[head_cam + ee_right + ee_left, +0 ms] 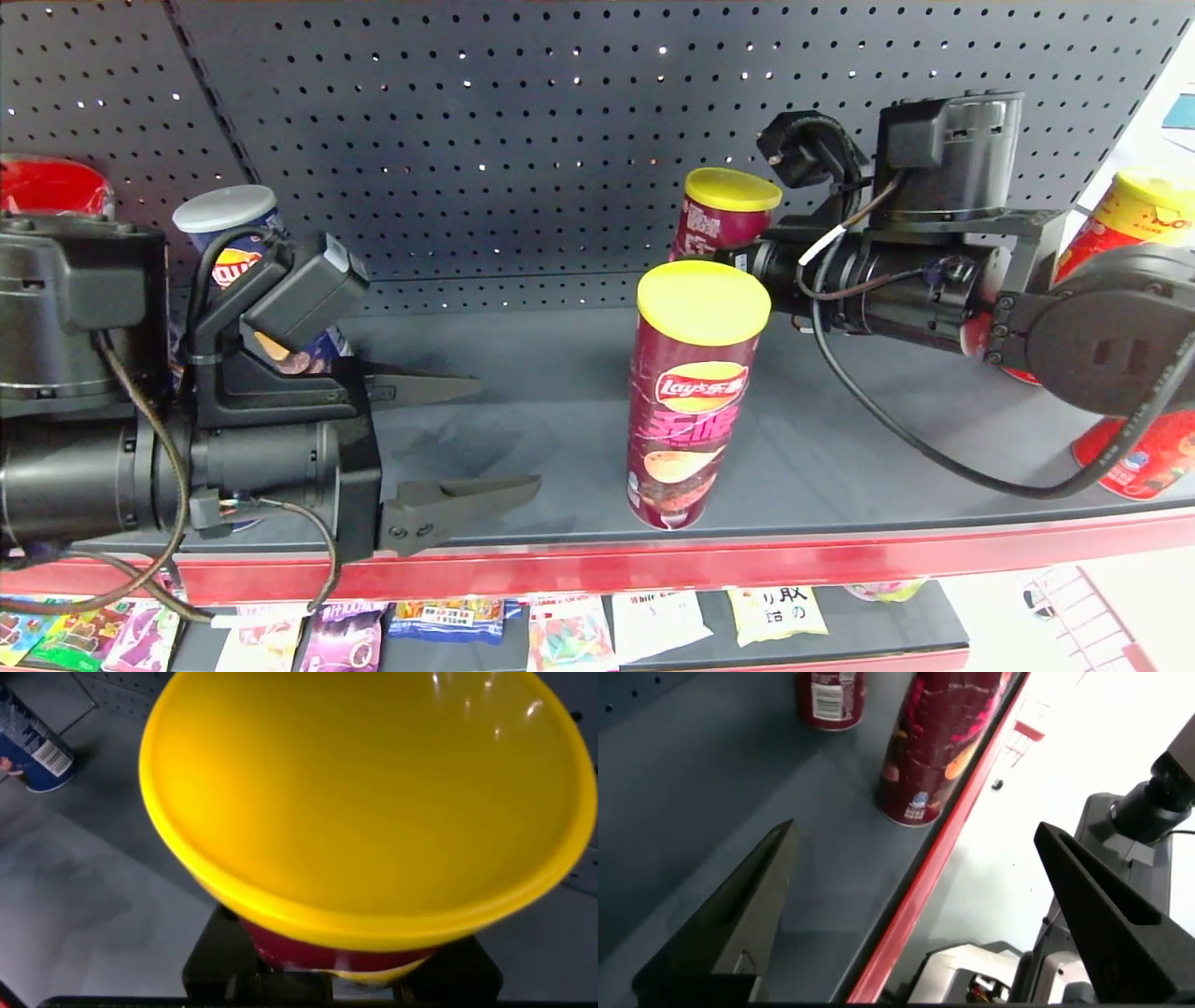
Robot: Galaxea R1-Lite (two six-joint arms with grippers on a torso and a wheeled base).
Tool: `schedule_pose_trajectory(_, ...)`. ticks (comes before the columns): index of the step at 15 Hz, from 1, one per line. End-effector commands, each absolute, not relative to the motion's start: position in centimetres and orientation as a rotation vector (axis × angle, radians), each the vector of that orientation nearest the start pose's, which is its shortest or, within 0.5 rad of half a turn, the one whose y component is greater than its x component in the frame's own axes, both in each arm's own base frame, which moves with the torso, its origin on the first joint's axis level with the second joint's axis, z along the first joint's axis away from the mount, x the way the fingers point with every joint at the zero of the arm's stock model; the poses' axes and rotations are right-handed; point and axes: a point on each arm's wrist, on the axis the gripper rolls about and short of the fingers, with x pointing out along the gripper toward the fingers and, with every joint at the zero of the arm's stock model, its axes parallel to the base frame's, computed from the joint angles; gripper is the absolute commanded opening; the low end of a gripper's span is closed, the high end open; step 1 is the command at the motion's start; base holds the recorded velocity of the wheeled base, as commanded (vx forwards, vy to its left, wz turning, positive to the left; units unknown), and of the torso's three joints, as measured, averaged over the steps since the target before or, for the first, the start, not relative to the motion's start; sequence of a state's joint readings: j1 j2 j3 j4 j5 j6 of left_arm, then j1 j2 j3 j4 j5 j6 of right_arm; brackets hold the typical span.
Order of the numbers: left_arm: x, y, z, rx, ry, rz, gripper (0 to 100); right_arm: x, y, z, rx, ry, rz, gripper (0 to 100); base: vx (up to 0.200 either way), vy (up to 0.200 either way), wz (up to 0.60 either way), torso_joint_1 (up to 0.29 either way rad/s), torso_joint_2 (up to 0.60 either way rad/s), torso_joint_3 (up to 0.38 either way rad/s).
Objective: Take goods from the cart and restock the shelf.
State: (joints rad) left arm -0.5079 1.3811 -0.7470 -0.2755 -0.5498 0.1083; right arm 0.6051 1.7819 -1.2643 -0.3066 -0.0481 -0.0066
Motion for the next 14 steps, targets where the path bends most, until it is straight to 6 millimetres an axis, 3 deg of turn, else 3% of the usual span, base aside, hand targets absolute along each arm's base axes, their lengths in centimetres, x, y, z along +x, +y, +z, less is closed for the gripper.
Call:
schedule_pose_trajectory(1, 18.4, -11.6, 21.7, 0.090, 0.315, -1.063, 100, 29.5, 20.3, 24.5, -0.079, 0.215, 0.558, 0, 0.000, 0.000, 0.00, 0.000, 0.00, 0.000)
schedule_pose_trajectory(6, 18.4, -11.6, 21.6, 0.090, 0.319, -1.064, 100, 29.5, 20.7, 24.4, -0.078, 0.218, 0.565, 0, 0.000, 0.000, 0.00, 0.000, 0.00, 0.000)
schedule_pose_trajectory(7, 18.5, -11.6, 21.6, 0.090, 0.320, -1.063, 100, 29.6, 20.6, 24.4, -0.078, 0.218, 0.562, 100, 0.000, 0.000, 0.00, 0.000, 0.00, 0.000)
schedule_pose_trajectory(14, 18.7, -11.8, 21.5, 0.089, 0.327, -1.064, 100, 26.9, 18.6, 26.2, -0.049, 0.186, 0.552, 100, 0.000, 0.000, 0.00, 0.000, 0.00, 0.000)
